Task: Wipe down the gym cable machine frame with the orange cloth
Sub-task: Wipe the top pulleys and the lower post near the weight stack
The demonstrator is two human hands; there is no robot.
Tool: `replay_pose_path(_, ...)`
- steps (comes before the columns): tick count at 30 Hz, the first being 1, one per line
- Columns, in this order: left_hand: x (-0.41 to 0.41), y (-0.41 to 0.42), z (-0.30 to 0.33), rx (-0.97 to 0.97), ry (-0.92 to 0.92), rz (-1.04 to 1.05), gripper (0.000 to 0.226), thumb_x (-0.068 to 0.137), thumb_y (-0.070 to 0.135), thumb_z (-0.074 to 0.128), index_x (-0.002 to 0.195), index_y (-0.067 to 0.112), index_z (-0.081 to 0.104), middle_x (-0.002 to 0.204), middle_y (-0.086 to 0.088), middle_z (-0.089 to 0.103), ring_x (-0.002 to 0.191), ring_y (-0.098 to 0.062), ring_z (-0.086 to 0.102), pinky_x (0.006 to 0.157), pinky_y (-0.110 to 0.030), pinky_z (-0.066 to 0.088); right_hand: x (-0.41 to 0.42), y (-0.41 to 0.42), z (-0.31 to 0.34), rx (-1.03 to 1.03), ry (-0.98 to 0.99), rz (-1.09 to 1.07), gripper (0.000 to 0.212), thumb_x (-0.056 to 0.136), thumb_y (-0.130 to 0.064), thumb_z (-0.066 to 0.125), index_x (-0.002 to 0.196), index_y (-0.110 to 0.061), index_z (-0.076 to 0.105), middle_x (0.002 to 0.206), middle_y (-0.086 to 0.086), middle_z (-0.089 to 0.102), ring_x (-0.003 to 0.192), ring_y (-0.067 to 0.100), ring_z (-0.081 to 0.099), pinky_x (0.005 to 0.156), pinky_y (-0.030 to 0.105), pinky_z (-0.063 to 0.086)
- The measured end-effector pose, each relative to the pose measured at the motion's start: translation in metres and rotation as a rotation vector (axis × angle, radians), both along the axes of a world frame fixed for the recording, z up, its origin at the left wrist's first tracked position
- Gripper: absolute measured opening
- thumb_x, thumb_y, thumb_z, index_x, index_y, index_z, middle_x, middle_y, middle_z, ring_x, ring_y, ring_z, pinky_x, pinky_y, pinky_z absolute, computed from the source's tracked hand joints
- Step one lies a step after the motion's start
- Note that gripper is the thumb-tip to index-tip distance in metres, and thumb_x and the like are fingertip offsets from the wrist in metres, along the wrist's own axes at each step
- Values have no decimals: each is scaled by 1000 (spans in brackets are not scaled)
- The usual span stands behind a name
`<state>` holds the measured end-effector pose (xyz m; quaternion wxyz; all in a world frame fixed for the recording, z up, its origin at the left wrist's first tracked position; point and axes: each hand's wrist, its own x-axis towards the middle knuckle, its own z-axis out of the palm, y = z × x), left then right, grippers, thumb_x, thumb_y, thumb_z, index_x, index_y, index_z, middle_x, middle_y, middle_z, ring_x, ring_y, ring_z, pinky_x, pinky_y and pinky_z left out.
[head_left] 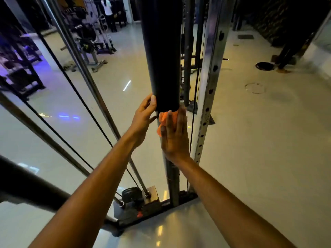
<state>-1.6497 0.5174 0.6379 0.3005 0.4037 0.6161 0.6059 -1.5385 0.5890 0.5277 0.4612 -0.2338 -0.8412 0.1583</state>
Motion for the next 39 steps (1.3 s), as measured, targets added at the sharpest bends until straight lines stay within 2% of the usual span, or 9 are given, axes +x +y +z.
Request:
replay_pose_path(4,6,6,-15,-29,-21,54,37,116,47,38,147,36,54,148,7,62,138,-16,59,117,-49,49,-10,4,15,10,60,-2,82,118,-39,41,167,-42,-26,180,6,-20,168,43,-1,123,63,41)
replay_pose_path(7,6,7,-30,-38,-30,40,46,114,52,37,153,33,50,152,6,60,142,-19,56,118,-47,48,1,-2,-36,-20,-66,13,87,117,-34,44,165,-42,-28,177,4,-33,167,45,-3,114,64,50)
replay_pose_path(11,4,5,-55,-45,-50,36,53,109,53,39,155,29,49,153,3,58,143,-20,55,117,-46,49,19,-13,-98,-97,-193,22,99,113,-22,54,166,-43,-27,177,12,-31,166,47,1,98,61,61)
replay_pose_path(19,-2,4,-86,-22,-50,22,48,111,45,41,148,17,52,145,-3,62,137,-21,60,114,-45,53,-12,-9,-52,-158,20,-39,93,116,-33,50,165,-43,-29,179,8,-17,168,42,0,113,56,55)
replay_pose_path(23,-9,4,-100,8,-50,-5,47,116,37,40,160,20,43,153,1,57,142,-17,56,113,-38,53,0,-5,-111,-57,-149,-49,104,114,-31,57,162,-45,-34,176,7,-34,167,46,4,115,57,53)
replay_pose_path(26,-11,3,-118,-7,-53,-9,54,110,44,45,159,21,45,152,3,57,140,-15,56,113,-36,54,17,-13,-163,-122,-290,-47,102,114,-31,57,164,-43,-31,178,18,-23,166,44,10,102,55,61)
replay_pose_path(30,-18,4,-153,-33,-52,-53,47,115,42,43,158,23,46,152,6,57,141,-13,55,112,-35,54,12,-14,-165,-186,-163,-10,102,113,-26,59,165,-45,-27,180,12,-17,167,42,10,107,52,59)
replay_pose_path(35,-22,9,-196,-37,-53,-61,44,116,37,38,156,22,47,148,7,61,140,-14,57,111,-34,54,-11,4,-149,-93,18,-29,82,118,-40,41,166,-45,-25,179,15,-3,168,42,5,127,52,39)
replay_pose_path(39,-18,8,-222,-49,-88,-54,39,115,43,39,149,31,52,147,9,61,139,-11,57,102,-24,55,-2,6,-214,-42,-118,-34,101,114,-35,55,162,-46,-33,179,9,-20,167,45,10,124,53,44)
